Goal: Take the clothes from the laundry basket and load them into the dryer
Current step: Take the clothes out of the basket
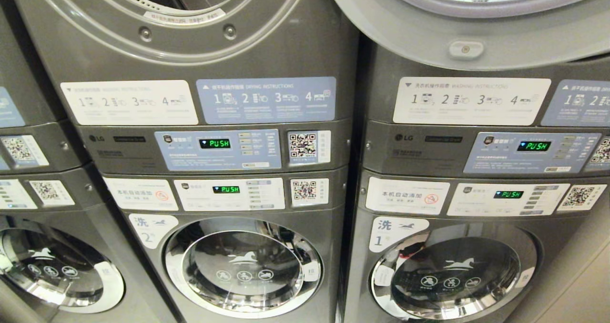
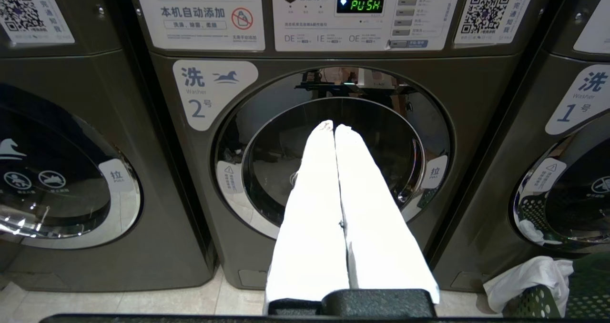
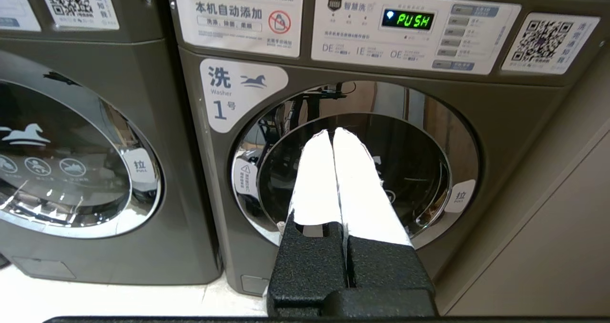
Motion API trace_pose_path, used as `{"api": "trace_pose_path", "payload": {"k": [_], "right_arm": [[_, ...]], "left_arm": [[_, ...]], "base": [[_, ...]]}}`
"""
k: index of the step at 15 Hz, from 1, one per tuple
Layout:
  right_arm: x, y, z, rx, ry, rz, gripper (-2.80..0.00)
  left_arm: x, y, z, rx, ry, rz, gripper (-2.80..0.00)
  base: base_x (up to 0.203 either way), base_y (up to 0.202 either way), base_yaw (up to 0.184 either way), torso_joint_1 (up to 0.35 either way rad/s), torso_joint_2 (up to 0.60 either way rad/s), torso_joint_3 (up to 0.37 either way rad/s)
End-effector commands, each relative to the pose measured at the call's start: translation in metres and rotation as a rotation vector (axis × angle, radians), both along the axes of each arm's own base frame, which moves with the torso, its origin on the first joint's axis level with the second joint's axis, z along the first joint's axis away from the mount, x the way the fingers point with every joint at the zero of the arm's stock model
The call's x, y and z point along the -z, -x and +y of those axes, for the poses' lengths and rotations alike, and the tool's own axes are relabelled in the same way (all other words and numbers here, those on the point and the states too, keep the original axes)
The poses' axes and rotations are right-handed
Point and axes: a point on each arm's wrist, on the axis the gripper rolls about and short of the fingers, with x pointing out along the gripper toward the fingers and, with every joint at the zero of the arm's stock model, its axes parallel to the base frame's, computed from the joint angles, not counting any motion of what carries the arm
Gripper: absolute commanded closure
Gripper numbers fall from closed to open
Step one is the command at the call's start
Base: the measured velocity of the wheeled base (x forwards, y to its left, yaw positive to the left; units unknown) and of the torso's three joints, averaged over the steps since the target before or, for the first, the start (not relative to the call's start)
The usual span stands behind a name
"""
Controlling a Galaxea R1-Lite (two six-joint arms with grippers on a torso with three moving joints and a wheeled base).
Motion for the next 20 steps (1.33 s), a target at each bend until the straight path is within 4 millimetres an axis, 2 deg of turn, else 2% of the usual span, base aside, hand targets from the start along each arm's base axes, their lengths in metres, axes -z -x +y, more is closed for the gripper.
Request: {"api": "trace_pose_path", "payload": {"k": [1,6,20], "right_arm": [[0.0000,0.0000,0.0000,0.000,0.000,0.000,0.00],[-0.0001,-0.0001,0.0000,0.000,0.002,0.000,0.00],[0.0002,0.0000,0.0000,0.002,-0.006,0.001,0.00]], "left_arm": [[0.0000,0.0000,0.0000,0.000,0.000,0.000,0.00],[0.0000,0.0000,0.0000,0.000,0.000,0.000,0.00],[0.0000,0.0000,0.0000,0.000,0.000,0.000,0.00]], "base": [[0.000,0.000,0.000,-0.162,0.35,0.184],[0.000,0.000,0.000,-0.188,0.40,0.208],[0.000,0.000,0.000,-0.242,0.53,0.283]]}}
